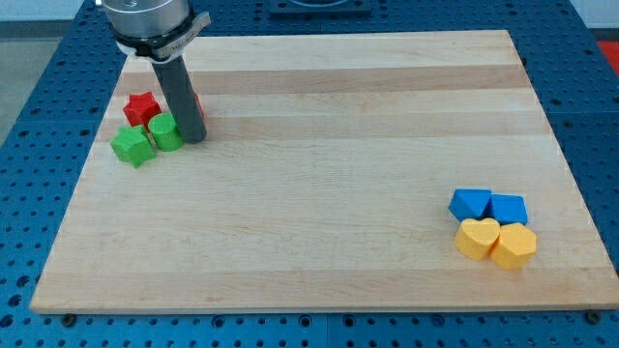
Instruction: Push the green star along with the green circle to the right and a bit up
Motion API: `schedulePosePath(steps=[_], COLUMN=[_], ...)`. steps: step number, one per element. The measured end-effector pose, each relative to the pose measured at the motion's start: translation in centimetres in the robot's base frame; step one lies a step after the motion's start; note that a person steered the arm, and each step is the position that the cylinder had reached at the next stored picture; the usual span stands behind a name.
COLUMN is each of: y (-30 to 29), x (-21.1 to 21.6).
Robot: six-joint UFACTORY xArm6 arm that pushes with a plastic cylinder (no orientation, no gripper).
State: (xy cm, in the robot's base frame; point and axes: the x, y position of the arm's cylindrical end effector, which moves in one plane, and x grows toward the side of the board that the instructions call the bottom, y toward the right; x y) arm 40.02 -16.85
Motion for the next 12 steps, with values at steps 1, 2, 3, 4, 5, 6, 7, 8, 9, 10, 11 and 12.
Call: schedulePosePath(steps=[1,2,3,4,5,6,7,8,9,10,11,12], y=[0.3,2.5,2.1,-2.4,-8.8,-13.4,-13.6,-13.6,-12.4,-8.3,-4.5,0.1], x=[0.1,2.6,7.9,11.5,12.3,10.4,7.8,3.4,1.6,2.2,4.0,4.1])
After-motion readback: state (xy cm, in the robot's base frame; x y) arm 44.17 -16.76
